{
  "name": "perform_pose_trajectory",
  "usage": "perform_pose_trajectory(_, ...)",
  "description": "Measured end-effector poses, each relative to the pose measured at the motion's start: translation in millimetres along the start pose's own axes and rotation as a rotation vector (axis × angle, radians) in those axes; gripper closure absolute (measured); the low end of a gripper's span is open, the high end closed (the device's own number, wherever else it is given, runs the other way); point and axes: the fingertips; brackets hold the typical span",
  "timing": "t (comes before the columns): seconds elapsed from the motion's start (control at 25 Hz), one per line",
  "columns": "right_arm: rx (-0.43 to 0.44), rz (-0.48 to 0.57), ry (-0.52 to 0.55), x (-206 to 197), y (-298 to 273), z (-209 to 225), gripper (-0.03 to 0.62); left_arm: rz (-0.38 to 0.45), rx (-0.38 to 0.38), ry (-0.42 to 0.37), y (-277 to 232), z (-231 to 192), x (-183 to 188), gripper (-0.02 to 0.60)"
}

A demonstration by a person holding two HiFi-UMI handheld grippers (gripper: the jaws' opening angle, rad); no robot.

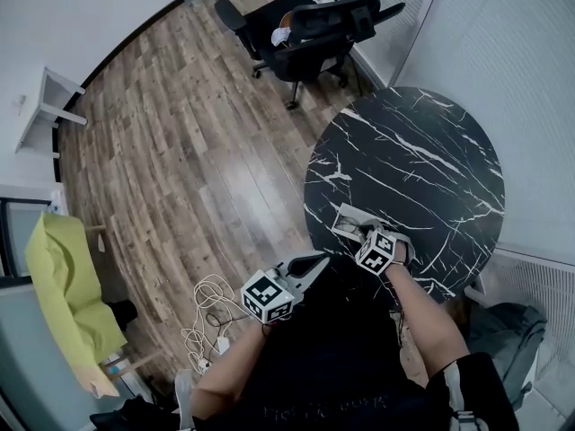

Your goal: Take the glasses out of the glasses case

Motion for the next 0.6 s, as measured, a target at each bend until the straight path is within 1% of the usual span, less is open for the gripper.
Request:
perform_pose_trajectory(0.36,-0.061,0.067,-0.082,3,30,10,0.562,0.014,-0.02,-0.024,-2,7,6,0.563)
perform_pose_trajectory(0.6,-0.091,0.104,-0.112,3,45,10,0.562,0.034,-0.024,-0.046,0,11,13,0.563)
Point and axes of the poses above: the fingertips, and each gripper's own axes: y backward along the fingers, z to its right, x out of its top, and after that the axes turned 4 degrees about -y, right-handed
